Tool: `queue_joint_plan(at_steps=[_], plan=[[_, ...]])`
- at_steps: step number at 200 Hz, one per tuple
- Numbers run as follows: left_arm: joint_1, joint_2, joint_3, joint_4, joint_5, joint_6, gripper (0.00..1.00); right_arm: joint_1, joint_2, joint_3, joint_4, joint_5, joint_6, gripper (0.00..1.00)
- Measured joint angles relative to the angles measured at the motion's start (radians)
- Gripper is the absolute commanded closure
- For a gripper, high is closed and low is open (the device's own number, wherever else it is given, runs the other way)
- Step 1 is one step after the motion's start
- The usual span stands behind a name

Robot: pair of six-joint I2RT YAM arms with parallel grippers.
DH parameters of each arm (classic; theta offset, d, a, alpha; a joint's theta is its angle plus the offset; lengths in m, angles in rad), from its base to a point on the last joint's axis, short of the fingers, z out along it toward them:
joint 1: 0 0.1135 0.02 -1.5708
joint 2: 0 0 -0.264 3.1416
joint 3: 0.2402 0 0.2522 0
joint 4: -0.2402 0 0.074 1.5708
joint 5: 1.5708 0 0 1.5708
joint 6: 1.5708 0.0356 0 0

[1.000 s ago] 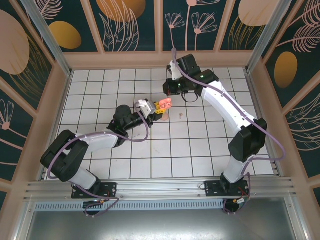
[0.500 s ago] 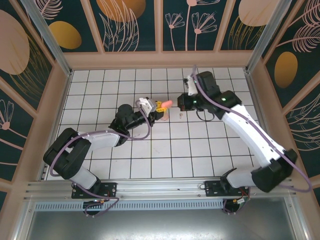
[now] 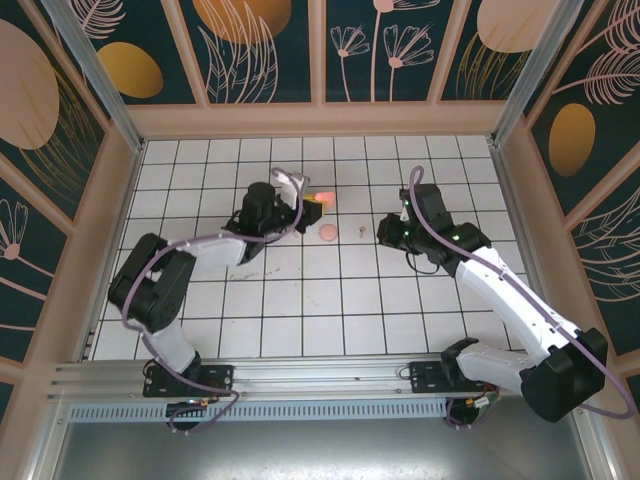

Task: Insert the wireless bluetooth earbuds into the charging case

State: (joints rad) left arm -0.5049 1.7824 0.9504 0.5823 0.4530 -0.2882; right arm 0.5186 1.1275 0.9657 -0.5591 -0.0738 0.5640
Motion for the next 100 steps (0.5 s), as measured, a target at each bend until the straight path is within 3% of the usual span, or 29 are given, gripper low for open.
queue_joint_plan(at_steps=[30,100], plan=[[0.053,0.174,0.197,-0.185,0.068,-0.073,1.00,0.000,-0.038,-0.067,0.032,0.007,0.026,0.85],[0.045,0.450,0.518,-0.395,0.145,-0.227,0.95,0.000,-0.089,-0.113,0.066,0.008,0.045,0.78]])
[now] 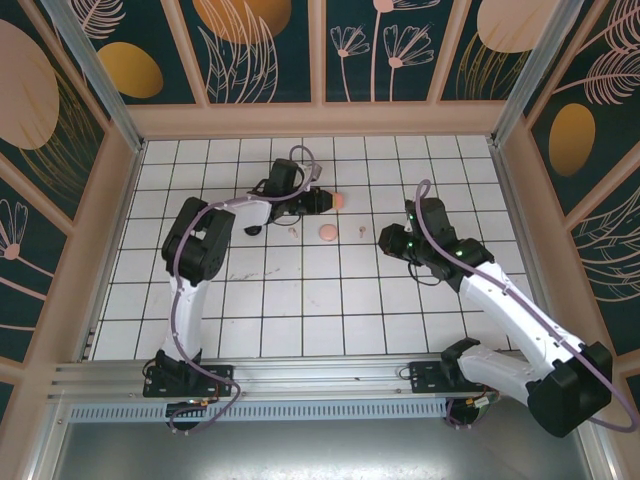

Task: Insert the wireless bluetooth earbuds into the charging case

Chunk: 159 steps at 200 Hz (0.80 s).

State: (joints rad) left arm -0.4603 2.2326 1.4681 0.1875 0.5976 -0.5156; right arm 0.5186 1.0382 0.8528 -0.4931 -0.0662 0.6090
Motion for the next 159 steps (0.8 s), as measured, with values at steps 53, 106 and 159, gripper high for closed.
queue_joint_plan(at_steps=[53,106,159], plan=[[0.004,0.103,0.164,-0.145,-0.018,-0.050,0.82,0.000,-0.046,0.000,-0.001,0.020,-0.010,0.60],[0.028,0.113,0.214,-0.255,-0.064,-0.047,0.64,0.000,-0.050,0.000,-0.002,0.021,-0.019,0.36],[0.052,0.123,0.293,-0.377,-0.117,0.017,0.46,0.000,-0.049,0.013,-0.008,0.021,-0.026,0.31]])
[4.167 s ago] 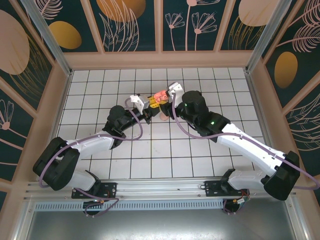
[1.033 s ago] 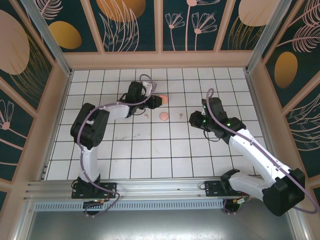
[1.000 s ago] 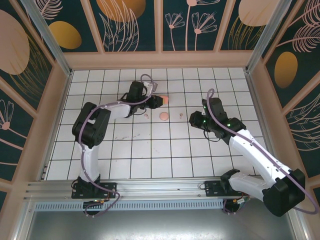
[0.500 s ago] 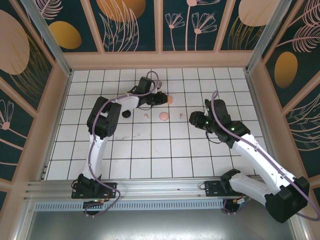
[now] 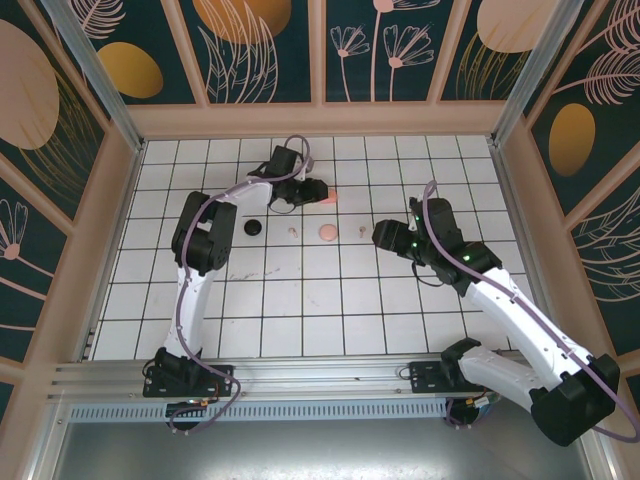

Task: Insert the wireless bluetooth earbuds into the charging case

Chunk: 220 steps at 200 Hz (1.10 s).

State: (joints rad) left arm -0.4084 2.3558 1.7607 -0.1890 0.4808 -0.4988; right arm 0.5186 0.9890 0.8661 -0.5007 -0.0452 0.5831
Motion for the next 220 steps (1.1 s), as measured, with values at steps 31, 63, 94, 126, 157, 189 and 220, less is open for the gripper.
queue_joint_plan(at_steps=[31,63,94,126,157,189,220], plan=[[0.018,0.000,0.038,-0.048,-0.044,0.046,0.40,0.000,0.000,0.010,-0.003,0.001,0.000,0.31],[0.037,-0.008,0.082,-0.116,-0.092,0.105,0.40,0.000,0.001,0.010,-0.004,0.003,0.003,0.31],[0.044,-0.117,0.062,-0.147,-0.132,0.147,0.39,0.000,0.042,0.010,-0.001,0.003,0.003,0.32],[0.043,-0.371,-0.079,-0.073,-0.149,0.156,0.28,0.008,0.155,0.010,0.012,0.002,0.001,0.32],[0.043,-0.616,-0.288,0.093,-0.151,0.127,0.18,0.036,0.298,0.040,0.019,0.002,-0.009,0.32],[0.043,-0.779,-0.504,0.245,-0.161,0.074,0.01,0.080,0.449,0.156,0.019,0.003,-0.043,0.32],[0.043,-0.839,-0.588,0.272,-0.200,0.028,0.01,0.108,0.578,0.280,0.019,0.018,-0.074,0.32]])
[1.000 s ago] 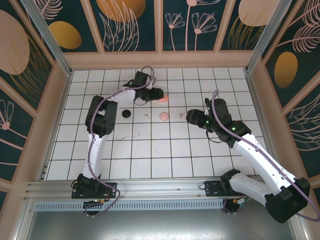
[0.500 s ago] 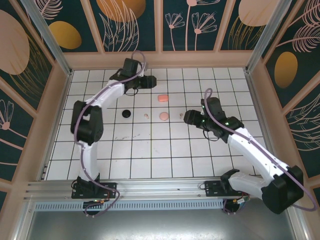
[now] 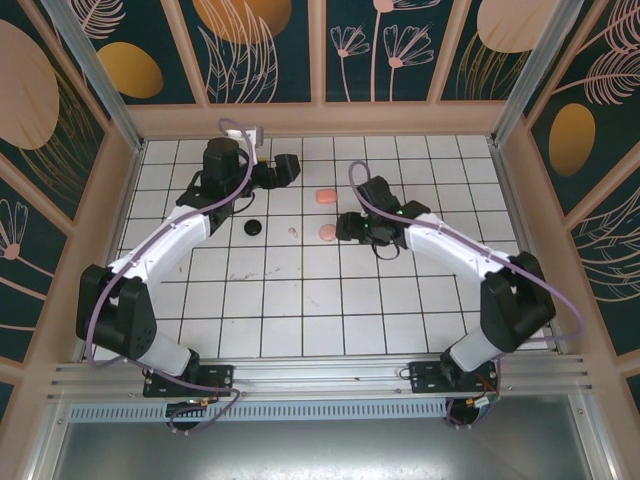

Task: Insert the wireless bluetooth earbuds into the charging case

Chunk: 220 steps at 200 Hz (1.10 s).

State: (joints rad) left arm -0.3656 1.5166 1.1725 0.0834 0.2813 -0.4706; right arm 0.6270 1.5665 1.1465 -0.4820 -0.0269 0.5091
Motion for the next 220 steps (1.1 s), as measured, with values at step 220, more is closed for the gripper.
queue_joint_plan(at_steps=[220], plan=[[0.000,-0.454,-0.306,-0.011,-0.403,0.017,0.01,0.080,0.586,0.529,-0.189,0.153,-0.193,0.32]])
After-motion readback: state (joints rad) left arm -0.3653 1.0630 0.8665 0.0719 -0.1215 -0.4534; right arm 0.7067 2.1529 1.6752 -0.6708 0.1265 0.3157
